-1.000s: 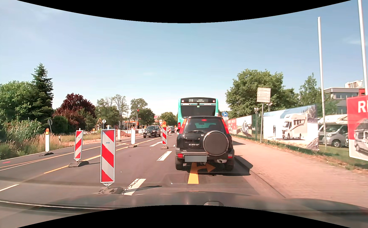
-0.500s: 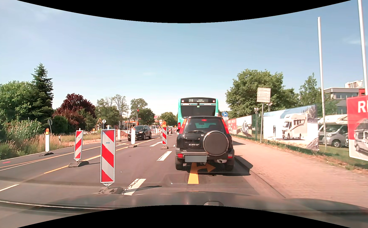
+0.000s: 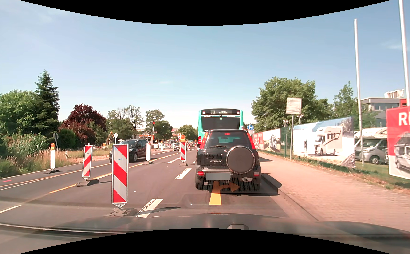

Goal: Follow the waypoints while adhering to traffic rules and regulations

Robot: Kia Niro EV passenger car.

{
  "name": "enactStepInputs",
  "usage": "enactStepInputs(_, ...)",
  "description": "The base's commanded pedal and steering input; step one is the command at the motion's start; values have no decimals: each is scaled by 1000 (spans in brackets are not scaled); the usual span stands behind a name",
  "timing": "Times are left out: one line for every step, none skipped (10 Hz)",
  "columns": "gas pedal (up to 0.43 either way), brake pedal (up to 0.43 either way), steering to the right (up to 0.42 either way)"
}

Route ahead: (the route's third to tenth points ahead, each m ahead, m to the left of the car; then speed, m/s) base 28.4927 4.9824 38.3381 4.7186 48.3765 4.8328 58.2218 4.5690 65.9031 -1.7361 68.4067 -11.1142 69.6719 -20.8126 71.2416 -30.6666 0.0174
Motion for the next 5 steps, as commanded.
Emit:
enactStepInputs(0,207,-6)
enactStepInputs(0,207,-6)
enactStepInputs(0,207,-6)
enactStepInputs(0,207,-6)
enactStepInputs(0,207,-6)
